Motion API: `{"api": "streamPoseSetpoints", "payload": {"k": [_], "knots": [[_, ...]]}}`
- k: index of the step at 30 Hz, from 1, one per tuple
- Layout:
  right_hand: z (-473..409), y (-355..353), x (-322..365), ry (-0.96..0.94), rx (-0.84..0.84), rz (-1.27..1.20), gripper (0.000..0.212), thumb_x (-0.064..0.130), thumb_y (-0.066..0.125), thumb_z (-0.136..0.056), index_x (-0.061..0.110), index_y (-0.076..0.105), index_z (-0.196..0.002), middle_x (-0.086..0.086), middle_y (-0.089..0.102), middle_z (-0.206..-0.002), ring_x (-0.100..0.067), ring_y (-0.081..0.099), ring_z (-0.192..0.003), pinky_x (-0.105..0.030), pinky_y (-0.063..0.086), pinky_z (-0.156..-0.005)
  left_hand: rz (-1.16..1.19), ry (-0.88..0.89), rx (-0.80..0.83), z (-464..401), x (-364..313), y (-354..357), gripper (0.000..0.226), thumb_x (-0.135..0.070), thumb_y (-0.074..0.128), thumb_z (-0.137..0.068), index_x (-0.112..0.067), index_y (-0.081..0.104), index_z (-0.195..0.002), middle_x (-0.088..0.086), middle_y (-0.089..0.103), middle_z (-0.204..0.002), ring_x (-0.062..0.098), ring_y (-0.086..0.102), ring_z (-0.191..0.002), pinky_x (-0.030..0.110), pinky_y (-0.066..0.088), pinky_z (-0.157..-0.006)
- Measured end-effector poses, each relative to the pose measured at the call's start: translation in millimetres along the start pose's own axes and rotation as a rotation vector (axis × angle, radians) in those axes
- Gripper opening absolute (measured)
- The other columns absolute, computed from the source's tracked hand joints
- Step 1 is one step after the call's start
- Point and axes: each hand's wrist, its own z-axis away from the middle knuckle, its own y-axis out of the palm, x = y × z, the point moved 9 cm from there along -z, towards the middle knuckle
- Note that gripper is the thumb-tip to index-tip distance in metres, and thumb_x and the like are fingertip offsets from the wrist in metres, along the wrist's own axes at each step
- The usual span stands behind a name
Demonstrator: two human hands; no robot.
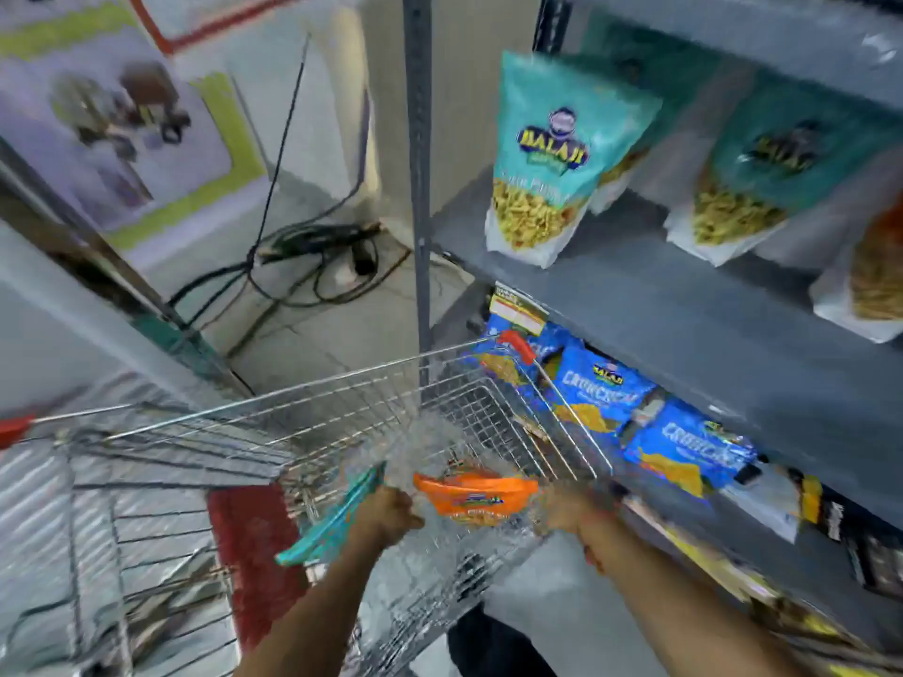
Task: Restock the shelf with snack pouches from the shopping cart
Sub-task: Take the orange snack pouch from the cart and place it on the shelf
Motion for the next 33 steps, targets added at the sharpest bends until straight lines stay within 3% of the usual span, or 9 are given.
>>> {"api": "streamPoseSetpoints", "payload": {"k": [3, 6, 9, 13, 17, 21, 24, 28, 33], "knots": [[-33.8, -4.8, -8.1, 0.002, -0.046, 0.220, 0.050, 0.048, 0.066, -0.071, 0.013, 0.066, -0.106, -0.014, 0.071, -0.104, -0.021, 0.068, -0.080, -0.032, 0.055, -0.076, 0.174, -0.063, 0.014, -23.0, 1.1, 24.3, 0.049, -0.020, 0.072, -0.078, 0.007, 0.057, -0.116, 0.024, 0.063, -0.114, 0.031, 0.060, -0.111, 0.021, 0.040, -0.072], [-54.4, -6.3, 11.6, -0.168, 0.000, 0.407, 0.050, 0.049, 0.066, -0.055, 0.014, 0.070, -0.091, -0.015, 0.074, -0.090, -0.030, 0.069, -0.086, -0.032, 0.047, -0.068, 0.319, -0.103, -0.034, -46.5, -0.1, 35.3, 0.056, -0.028, 0.074, -0.065, 0.001, 0.066, -0.112, 0.024, 0.070, -0.108, 0.028, 0.065, -0.101, 0.023, 0.047, -0.077], [-83.3, 3.2, 5.9, -0.204, 0.065, 0.227, 0.042, 0.058, 0.056, -0.048, 0.028, 0.069, -0.075, -0.009, 0.072, -0.071, -0.023, 0.069, -0.076, -0.036, 0.053, -0.069, 0.372, -0.203, -0.138, -56.9, 4.4, 33.9, 0.036, -0.036, 0.071, -0.074, -0.008, 0.074, -0.096, 0.021, 0.074, -0.098, 0.027, 0.068, -0.096, 0.032, 0.043, -0.070], [-94.6, 1.0, 1.9, -0.174, 0.044, -0.054, 0.022, 0.042, 0.070, -0.054, 0.021, 0.063, -0.055, -0.001, 0.069, -0.063, -0.015, 0.061, -0.061, -0.038, 0.055, -0.063, 0.517, -0.257, -0.232, -58.5, 1.4, 31.0, 0.014, -0.025, 0.069, -0.081, -0.011, 0.072, -0.078, 0.013, 0.067, -0.072, 0.026, 0.065, -0.078, 0.030, 0.039, -0.064], [-72.3, -24.1, 27.0, -0.237, -0.034, -0.124, 0.038, 0.022, 0.071, -0.076, 0.022, 0.058, -0.041, 0.010, 0.053, -0.041, -0.010, 0.047, -0.050, -0.026, 0.041, -0.052, 0.554, -0.219, -0.297, -55.7, -2.3, 20.1, 0.023, -0.026, 0.071, -0.079, -0.023, 0.060, -0.059, 0.013, 0.070, -0.068, 0.024, 0.060, -0.064, 0.038, 0.052, -0.066], [-49.9, -42.2, 37.1, -0.297, -0.131, -0.199, 0.028, 0.030, 0.069, -0.079, 0.008, 0.066, -0.063, -0.001, 0.067, -0.062, -0.021, 0.064, -0.063, -0.036, 0.056, -0.068, 0.560, -0.137, -0.388, -44.9, -13.9, -3.7, 0.021, -0.026, 0.067, -0.080, -0.013, 0.064, -0.065, 0.013, 0.070, -0.065, 0.027, 0.061, -0.063, 0.040, 0.052, -0.066], [-15.9, -66.1, 49.3, -0.349, -0.266, -0.263, 0.030, 0.025, 0.071, -0.078, 0.003, 0.063, -0.059, -0.003, 0.057, -0.056, -0.012, 0.050, -0.056, -0.028, 0.043, -0.059, 0.619, -0.008, -0.447, -25.0, -33.3, -26.0, 0.025, -0.039, 0.062, -0.082, -0.016, 0.066, -0.074, 0.006, 0.073, -0.071, 0.027, 0.068, -0.070, 0.044, 0.056, -0.073], [54.2, -102.7, 58.5, -0.421, -0.471, -0.387, 0.025, 0.019, 0.071, -0.078, 0.000, 0.066, -0.062, -0.021, 0.065, -0.064, -0.012, 0.052, -0.063, -0.038, 0.050, -0.066, 0.583, 0.242, -0.562, 25.7, -77.0, -73.5, 0.045, -0.058, 0.051, -0.082, -0.017, 0.066, -0.089, 0.010, 0.075, -0.082, 0.030, 0.069, -0.076, 0.044, 0.056, -0.070], [174.9, -170.6, 66.0, -0.543, -0.726, -0.457, 0.043, 0.034, 0.059, -0.074, -0.007, 0.054, -0.061, -0.011, 0.041, -0.057, -0.014, 0.037, -0.058, -0.035, 0.031, -0.058, 0.501, 0.546, -0.718, 120.1, -156.7, -135.7, 0.036, -0.046, 0.049, -0.089, -0.013, 0.059, -0.079, 0.015, 0.073, -0.082, 0.033, 0.068, -0.079, 0.040, 0.050, -0.065]]}}
